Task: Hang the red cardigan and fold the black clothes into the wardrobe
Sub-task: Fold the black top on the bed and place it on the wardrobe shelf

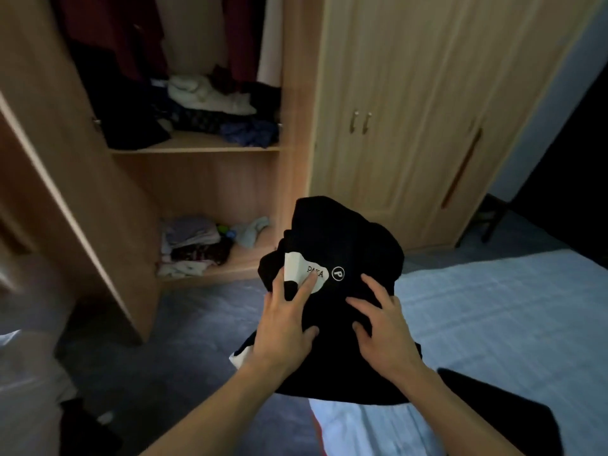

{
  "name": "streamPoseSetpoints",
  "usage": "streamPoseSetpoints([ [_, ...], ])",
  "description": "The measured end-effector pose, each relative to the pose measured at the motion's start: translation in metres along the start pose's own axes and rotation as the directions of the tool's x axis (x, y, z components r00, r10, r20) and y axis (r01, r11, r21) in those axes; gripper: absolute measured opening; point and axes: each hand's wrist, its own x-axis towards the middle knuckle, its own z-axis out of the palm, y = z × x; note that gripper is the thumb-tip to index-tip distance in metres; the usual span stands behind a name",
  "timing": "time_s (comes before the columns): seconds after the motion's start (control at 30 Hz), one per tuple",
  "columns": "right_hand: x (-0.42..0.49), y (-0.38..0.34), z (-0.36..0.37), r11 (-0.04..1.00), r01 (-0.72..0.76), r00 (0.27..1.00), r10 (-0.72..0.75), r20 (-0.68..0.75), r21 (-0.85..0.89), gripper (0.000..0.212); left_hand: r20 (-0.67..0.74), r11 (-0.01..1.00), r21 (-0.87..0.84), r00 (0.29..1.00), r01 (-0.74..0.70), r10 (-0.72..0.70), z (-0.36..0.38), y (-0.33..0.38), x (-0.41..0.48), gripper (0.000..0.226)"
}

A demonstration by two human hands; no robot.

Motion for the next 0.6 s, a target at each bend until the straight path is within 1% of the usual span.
streamPoseSetpoints([
  [0.1,0.043,-0.017,0.033,0.998,0.051,0.997,-0.052,0.062,0.025,0.047,-0.023,0.998,0.022,0.998,0.061,-0.061,-0.011,-0.042,0.020,0.099],
  [0.27,0.132,-0.023,0.086,0.991,0.117,0.980,-0.125,0.155,0.062,0.046,-0.030,0.985,0.081,0.988,0.154,-0.152,-0.014,-0.100,0.079,0.098],
  [0.47,0.256,-0.038,0.132,0.971,0.194,0.960,-0.217,0.174,0.143,0.046,-0.061,0.954,0.157,0.967,0.255,-0.248,-0.033,-0.159,0.173,0.098],
  [0.6,0.331,-0.056,0.150,0.954,0.242,0.947,-0.272,0.169,0.177,0.045,-0.106,0.937,0.162,0.950,0.309,-0.294,-0.056,-0.192,0.231,0.098],
])
